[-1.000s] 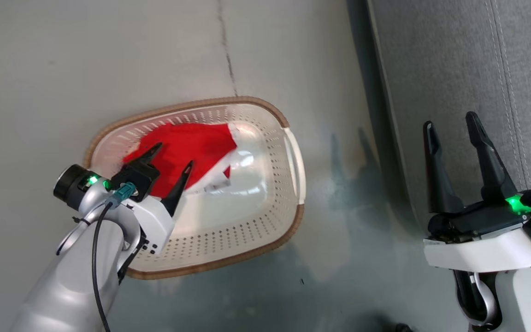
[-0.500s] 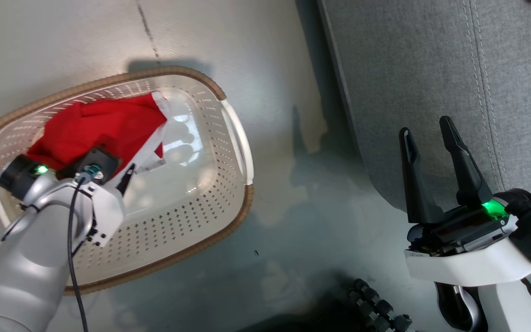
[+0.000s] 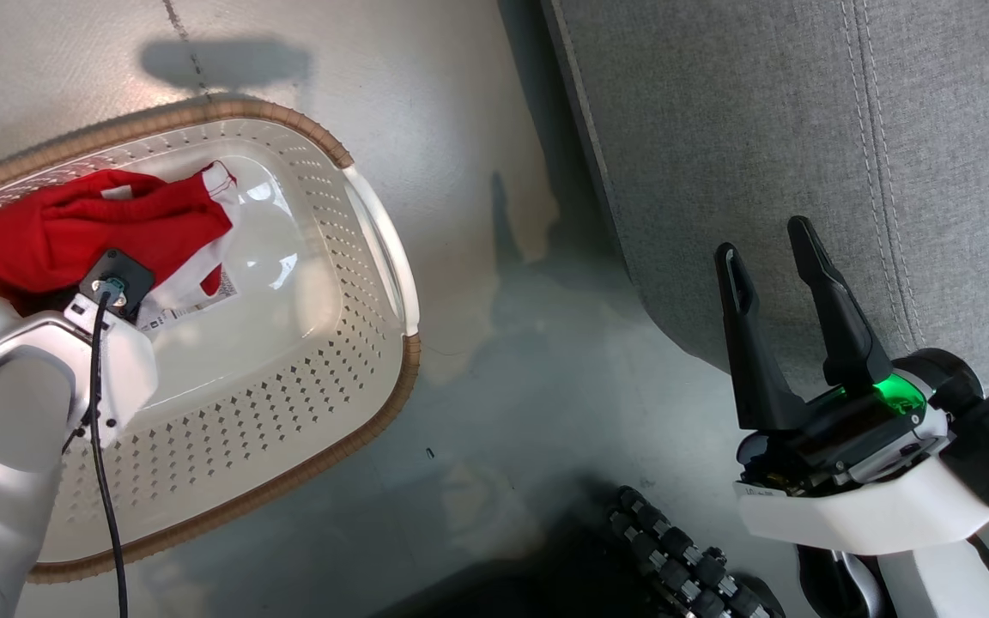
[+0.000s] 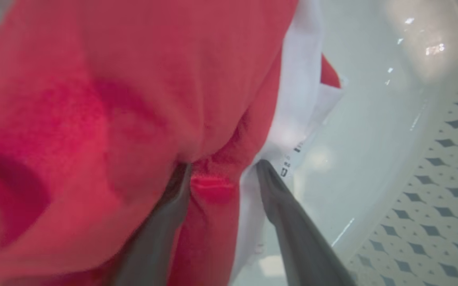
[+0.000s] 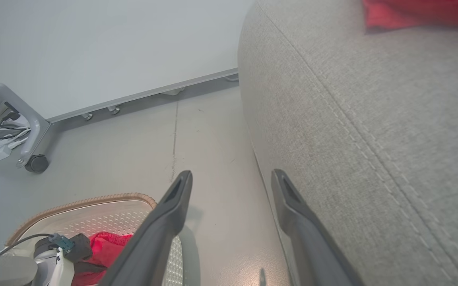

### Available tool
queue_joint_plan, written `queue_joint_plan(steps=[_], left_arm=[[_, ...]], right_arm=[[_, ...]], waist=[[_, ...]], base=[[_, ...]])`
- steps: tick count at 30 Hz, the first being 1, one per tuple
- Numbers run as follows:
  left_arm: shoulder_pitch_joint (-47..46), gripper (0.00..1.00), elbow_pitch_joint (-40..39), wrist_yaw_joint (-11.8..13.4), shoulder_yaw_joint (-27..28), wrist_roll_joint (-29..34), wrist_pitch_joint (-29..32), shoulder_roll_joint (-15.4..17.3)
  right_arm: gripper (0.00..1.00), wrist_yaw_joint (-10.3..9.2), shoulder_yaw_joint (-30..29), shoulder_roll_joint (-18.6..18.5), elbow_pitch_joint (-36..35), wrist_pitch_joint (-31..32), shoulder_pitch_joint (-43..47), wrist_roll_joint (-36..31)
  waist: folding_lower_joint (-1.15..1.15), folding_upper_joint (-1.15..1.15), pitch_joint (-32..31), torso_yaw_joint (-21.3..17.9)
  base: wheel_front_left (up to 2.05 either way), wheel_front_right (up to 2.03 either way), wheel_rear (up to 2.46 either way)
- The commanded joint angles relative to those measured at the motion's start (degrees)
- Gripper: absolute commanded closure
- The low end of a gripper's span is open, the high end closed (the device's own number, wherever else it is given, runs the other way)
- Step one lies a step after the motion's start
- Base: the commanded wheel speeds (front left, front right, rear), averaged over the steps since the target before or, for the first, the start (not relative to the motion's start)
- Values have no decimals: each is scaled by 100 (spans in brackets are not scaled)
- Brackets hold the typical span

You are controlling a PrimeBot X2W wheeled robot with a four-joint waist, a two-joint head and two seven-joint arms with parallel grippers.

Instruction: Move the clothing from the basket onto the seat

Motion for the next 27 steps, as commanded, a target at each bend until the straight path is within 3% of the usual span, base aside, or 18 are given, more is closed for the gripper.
queue_joint_plan(steps=[1,2,8,14,21,27], left_arm=[[-123,67,24,52,-52,51,47,55],[-131,100,39,61,-105,106,102,70],[-232,100,74,116,-290,208,61,98],[-159,100,-55,48,-357,123,-420,-124],[142,100,-382,-49,-308,-172,-914,-396],[578,100,-1109,-92,-48,-699,-1021,-559]], right_arm=[[0,12,-13,-14,-46,-36,15,39],[0,12,-17,-14,-56,-36,29,44],[0,12,-29,-13,-50,-36,32,75],[0,12,-88,-15,36,-36,-108,9],[0,12,-166,-17,272,-35,-194,-148],[0,12,-252,-20,583,-35,-144,-365]], waist=[[0,0,32,-30],[0,0,39,-34],[0,0,57,-27],[0,0,-183,197],[0,0,-750,569],[0,0,-1383,924]], base=[[0,0,0],[0,0,0],[0,0,0],[0,0,0],[0,0,0],[0,0,0]])
